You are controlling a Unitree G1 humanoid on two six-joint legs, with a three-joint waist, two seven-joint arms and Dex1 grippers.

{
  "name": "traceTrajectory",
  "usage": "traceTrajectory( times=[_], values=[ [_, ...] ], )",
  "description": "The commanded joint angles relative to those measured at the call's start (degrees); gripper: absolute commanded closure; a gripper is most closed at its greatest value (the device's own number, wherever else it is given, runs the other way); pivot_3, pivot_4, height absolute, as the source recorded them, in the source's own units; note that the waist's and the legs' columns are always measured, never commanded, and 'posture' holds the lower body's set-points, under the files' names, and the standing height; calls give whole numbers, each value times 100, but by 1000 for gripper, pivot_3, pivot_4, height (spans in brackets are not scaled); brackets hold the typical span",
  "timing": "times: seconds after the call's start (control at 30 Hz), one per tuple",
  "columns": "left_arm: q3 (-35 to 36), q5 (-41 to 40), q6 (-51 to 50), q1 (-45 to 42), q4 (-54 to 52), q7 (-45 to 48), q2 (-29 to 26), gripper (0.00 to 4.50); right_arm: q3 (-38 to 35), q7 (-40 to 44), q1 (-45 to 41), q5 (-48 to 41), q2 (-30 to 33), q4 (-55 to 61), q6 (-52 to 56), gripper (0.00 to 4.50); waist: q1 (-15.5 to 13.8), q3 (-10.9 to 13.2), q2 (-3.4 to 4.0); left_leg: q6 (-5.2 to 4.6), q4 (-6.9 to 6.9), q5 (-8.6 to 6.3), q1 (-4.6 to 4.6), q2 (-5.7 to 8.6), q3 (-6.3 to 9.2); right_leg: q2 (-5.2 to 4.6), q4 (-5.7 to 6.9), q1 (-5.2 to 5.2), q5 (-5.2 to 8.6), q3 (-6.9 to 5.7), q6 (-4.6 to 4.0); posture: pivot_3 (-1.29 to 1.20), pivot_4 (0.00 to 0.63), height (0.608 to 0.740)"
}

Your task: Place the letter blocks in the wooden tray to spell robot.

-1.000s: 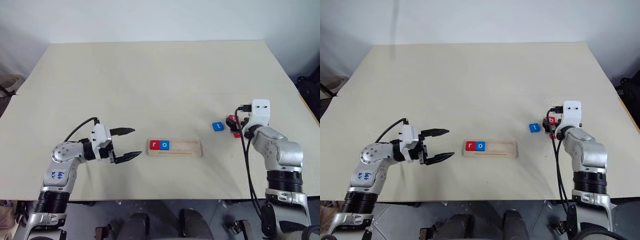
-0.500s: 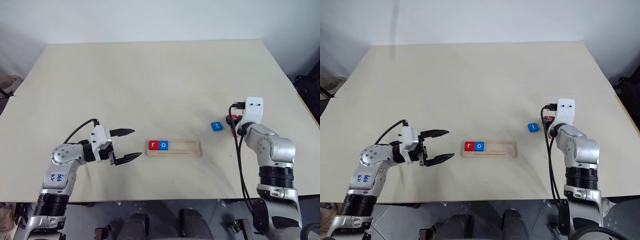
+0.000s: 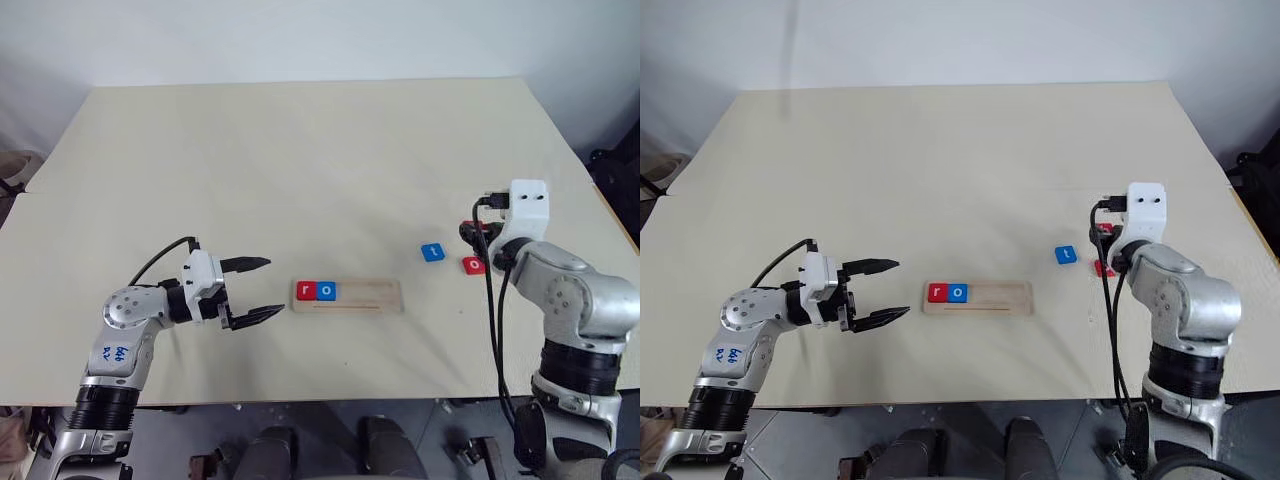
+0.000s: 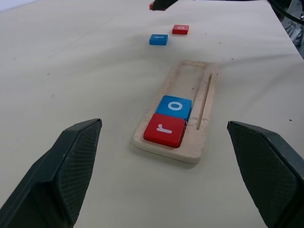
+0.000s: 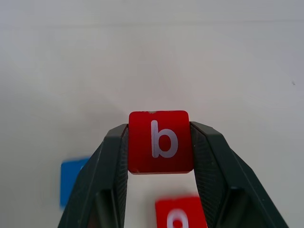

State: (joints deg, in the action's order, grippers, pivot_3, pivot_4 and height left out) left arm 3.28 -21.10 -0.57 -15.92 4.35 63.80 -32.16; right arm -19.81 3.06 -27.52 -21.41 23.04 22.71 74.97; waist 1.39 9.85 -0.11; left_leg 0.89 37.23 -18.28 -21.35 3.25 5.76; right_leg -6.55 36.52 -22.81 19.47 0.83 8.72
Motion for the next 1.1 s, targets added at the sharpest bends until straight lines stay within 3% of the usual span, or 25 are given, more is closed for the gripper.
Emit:
traceTrajectory(
  times=[0.03, 0.3, 0.53, 0.67, 0.83, 1.1],
  values=[
    [-30, -91, 74, -124, 54, 104, 26, 0, -272, -122, 492, -123, -392, 1188, 760, 2893, -5, 0, 0, 0, -2, 0, 0, 0, 0, 0, -1, 0, 0, 0, 0, 0, 150, 740],
    [-139, -106, -16, -345, 180, 355, 2, 0, -58, -343, 1653, 178, -1220, 2108, 967, 2893, 9, -1, 1, -1, -5, 1, 2, 3, -1, 1, 3, -4, 0, 5, 0, 0, 150, 740],
    [-104, -129, -101, -417, 155, 440, -82, 0, 216, -390, 1858, 343, -1609, 2001, 510, 2893, 21, -2, -2, 0, -4, 1, 5, 2, -2, 3, 3, -4, 0, 5, 0, 0, 150, 740],
    [-73, -127, -110, -390, 135, 458, -130, 0, 311, -219, 1915, 308, -1595, 2000, 374, 1705, 19, -3, -3, 1, -5, 2, 7, 0, -1, 4, 2, -4, 0, 5, 0, 0, 150, 740],
    [-45, -119, -89, -374, 135, 449, -138, 0, 117, 413, 1928, 128, -921, 1983, 86, 26, 10, -2, -3, 1, -2, 2, 6, 4, -3, 2, 0, -3, 0, 7, 0, 0, 150, 740],
    [33, -108, -39, -329, 152, 405, -140, 0, -634, 2799, 2232, -804, 887, 1359, -1225, 26, -4, -2, -3, -5, -6, 1, 5, 6, -6, 1, -9, 3, 0, 4, 0, 0, 150, 740]
  ],
)
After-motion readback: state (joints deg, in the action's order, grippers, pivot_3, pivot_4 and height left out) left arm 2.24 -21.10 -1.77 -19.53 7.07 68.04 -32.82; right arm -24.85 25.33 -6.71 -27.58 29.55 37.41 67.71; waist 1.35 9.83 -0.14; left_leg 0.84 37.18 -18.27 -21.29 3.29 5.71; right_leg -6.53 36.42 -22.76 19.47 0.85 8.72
